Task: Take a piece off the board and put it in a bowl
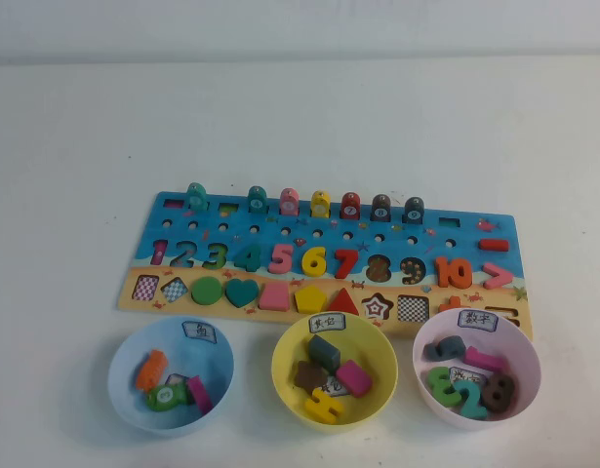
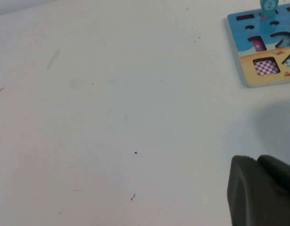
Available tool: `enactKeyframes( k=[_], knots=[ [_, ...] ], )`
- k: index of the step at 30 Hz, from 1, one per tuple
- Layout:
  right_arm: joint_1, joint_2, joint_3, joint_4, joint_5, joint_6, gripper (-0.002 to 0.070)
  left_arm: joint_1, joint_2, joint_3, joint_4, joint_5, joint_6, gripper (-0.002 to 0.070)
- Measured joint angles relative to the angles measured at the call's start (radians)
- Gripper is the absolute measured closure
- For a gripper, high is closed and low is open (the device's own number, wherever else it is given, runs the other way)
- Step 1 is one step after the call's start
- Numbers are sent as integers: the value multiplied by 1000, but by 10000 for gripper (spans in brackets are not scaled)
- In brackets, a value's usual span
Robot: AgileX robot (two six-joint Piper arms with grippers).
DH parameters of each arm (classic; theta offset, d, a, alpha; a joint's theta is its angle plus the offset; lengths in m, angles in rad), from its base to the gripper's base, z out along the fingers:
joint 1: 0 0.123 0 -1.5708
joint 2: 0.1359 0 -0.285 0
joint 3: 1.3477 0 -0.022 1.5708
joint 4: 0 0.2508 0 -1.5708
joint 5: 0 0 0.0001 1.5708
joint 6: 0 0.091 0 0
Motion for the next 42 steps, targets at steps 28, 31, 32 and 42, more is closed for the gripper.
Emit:
enactKeyframes(
  k=[28,31,32,42],
  knots=[
    [0,0,0,205,-12,0,694,0,0,0,0,0,0,678],
    [0,0,0,572,-26,0,694,0,0,0,0,0,0,678],
    [0,0,0,696,-31,0,694,0,0,0,0,0,0,678],
    [0,0,0,873,-52,0,694,0,0,0,0,0,0,678]
  ],
)
